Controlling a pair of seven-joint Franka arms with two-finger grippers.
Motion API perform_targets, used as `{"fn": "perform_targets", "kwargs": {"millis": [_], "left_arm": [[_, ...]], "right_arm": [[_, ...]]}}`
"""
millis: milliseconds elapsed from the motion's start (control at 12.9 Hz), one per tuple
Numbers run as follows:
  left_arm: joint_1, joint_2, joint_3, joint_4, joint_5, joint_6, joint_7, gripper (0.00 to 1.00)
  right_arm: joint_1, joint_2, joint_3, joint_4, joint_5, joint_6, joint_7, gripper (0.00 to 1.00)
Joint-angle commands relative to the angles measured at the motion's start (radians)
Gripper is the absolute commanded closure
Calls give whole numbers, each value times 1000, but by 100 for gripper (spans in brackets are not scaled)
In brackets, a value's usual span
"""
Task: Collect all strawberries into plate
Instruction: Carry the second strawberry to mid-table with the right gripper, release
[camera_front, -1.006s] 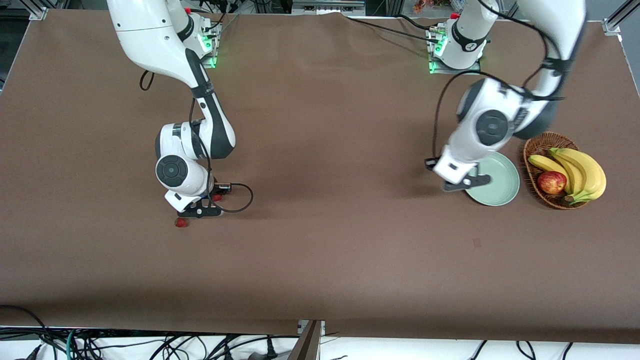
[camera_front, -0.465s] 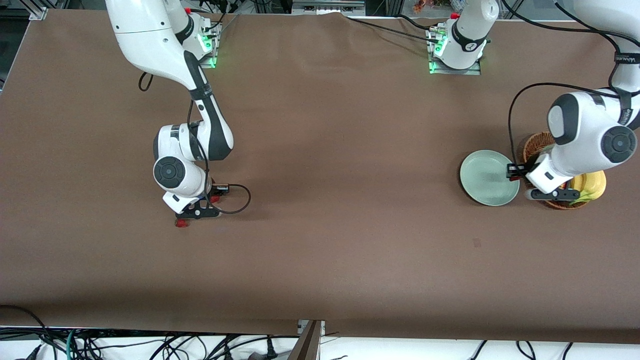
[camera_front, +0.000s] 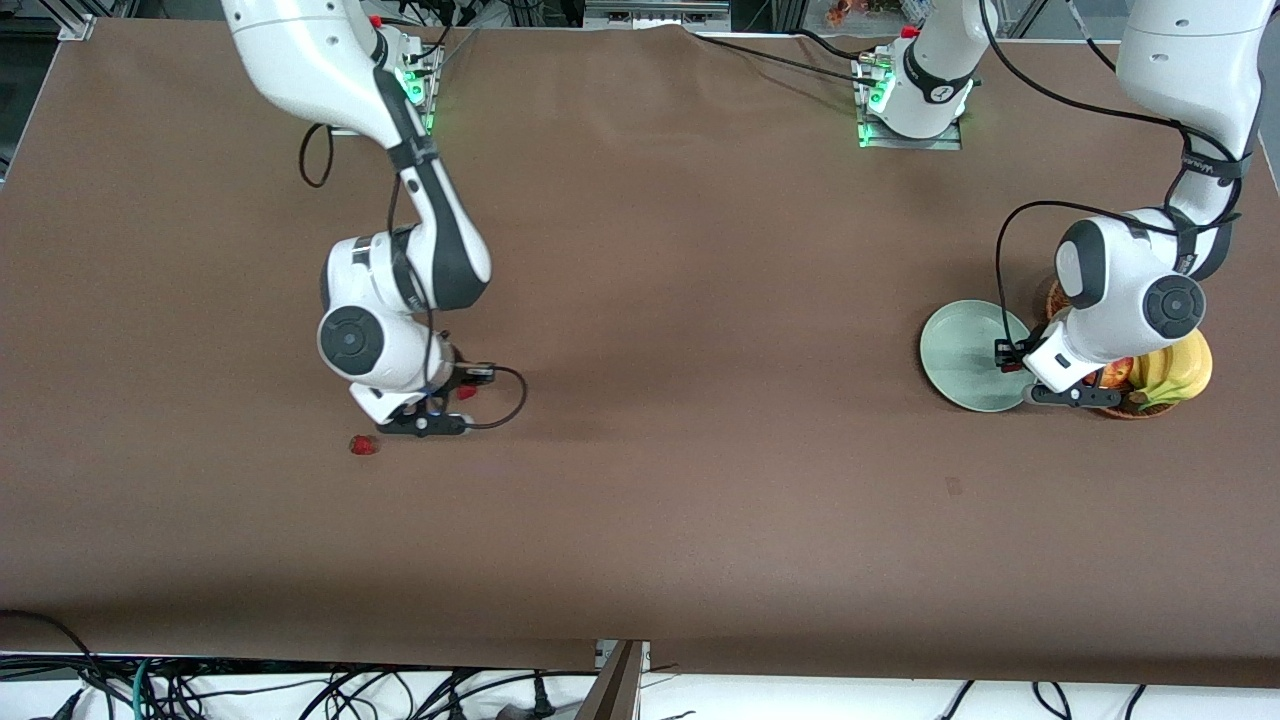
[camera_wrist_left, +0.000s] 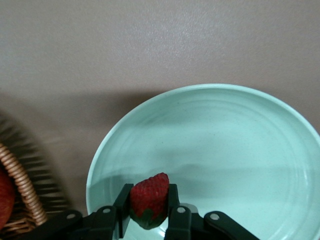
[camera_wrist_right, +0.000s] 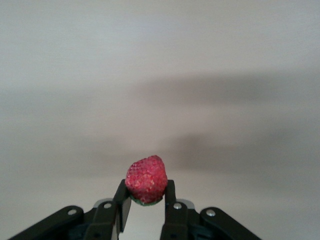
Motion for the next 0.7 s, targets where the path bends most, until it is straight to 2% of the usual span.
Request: {"fn": "perform_targets", "kwargs": {"millis": [0,77,155,310,465,619], "left_arm": [[-5,-15,5,0,-28,1,36,68],[-5,-15,5,4,-28,0,54,28],[-5,-15,5,12,-28,-8,82,0],[-5,-28,8,14,-28,-16,87,0],[-5,-77,13,15,-28,-46,85,0],[-7,-143,13,17,-31,-88,84,0]], "right_arm": [[102,38,9,73,104,1,196,81],[139,63,25,103,179,41,256,80],[168,89,36,119,234,109,322,80],[219,149,115,160,296,314,463,78],[247,230,224,240,296,528,656,73],[312,284,238,278,295,665,772,68]]}}
